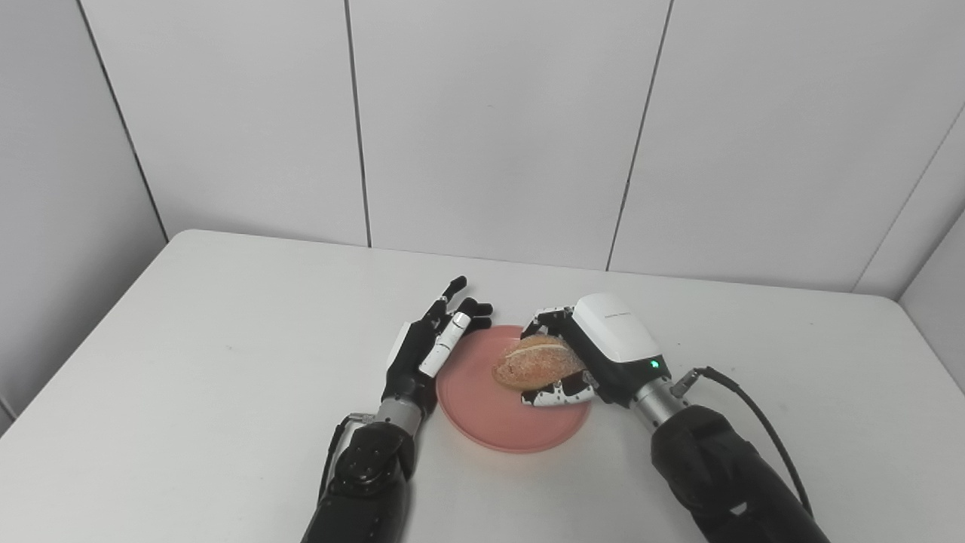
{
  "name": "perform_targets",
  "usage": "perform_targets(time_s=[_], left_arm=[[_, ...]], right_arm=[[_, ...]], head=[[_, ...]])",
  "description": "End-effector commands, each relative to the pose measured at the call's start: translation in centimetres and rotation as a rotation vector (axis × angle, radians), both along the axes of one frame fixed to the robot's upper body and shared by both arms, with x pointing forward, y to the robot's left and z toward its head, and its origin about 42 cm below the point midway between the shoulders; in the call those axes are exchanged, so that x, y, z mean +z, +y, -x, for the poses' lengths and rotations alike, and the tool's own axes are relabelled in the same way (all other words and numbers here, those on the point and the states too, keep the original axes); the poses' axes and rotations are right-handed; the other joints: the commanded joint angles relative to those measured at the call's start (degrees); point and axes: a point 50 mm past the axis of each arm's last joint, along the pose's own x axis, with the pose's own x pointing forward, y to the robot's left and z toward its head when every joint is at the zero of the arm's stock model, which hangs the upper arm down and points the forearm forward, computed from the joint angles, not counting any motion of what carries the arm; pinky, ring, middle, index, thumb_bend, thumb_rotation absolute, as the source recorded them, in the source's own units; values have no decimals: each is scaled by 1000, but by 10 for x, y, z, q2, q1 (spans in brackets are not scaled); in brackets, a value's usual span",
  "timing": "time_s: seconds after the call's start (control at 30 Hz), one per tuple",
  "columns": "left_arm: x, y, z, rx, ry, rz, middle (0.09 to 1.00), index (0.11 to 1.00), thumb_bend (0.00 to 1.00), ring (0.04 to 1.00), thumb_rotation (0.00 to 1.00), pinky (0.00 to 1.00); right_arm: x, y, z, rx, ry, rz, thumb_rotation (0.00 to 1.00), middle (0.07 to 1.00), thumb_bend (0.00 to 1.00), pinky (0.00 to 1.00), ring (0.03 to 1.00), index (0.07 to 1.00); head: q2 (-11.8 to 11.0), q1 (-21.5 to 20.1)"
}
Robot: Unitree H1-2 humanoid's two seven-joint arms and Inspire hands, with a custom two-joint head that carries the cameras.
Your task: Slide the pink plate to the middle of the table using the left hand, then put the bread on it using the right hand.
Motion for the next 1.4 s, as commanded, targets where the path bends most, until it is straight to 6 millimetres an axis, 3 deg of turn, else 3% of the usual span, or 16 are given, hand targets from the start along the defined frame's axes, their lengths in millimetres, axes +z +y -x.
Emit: perform_targets(time_s=[0.0,0.3,0.77,0.8,0.87,0.93,1.13,1.17,1.2,1.3,1.37], left_arm=[[-44,2,19,-1,160,-8,721,896,758,727,715,771],[-42,-2,21,-7,159,-12,719,889,740,713,715,746],[-45,-1,23,-12,162,-14,718,901,745,721,714,751],[-45,-1,23,-12,161,-14,712,901,745,713,713,740],[-44,-1,23,-14,158,-18,709,904,749,704,722,734],[-43,-1,23,-14,157,-18,708,904,750,702,723,735],[-44,-2,24,-21,170,-11,711,912,727,708,716,758],[-44,-2,24,-21,171,-13,721,917,722,707,723,752],[-44,-2,24,-23,170,-12,729,913,713,708,727,744],[-45,-2,25,-29,164,-12,750,909,705,716,731,741],[-45,-3,25,-34,161,-15,799,914,711,736,736,751]], right_arm=[[28,10,-11,37,-82,9,134,381,504,218,286,489],[19,28,-29,107,-61,130,137,349,505,191,256,488],[8,29,-49,95,-5,193,136,329,504,169,235,489],[8,30,-49,94,-5,191,135,333,506,171,238,488],[9,31,-49,96,-6,185,36,436,519,190,262,486],[11,33,-49,95,-2,181,15,458,522,196,268,485],[14,37,-45,85,34,199,14,443,518,281,363,527],[15,37,-44,81,42,203,122,474,515,311,397,503],[14,37,-43,70,54,205,336,498,658,330,421,544],[13,36,-40,52,87,211,549,528,815,347,444,596],[11,34,-38,47,109,219,639,552,898,371,468,627]], head=[[0,0],[3,0],[1,-2],[1,-2],[1,-2],[2,-2],[0,-4],[1,-4],[2,-4],[2,-3],[-1,-2]])
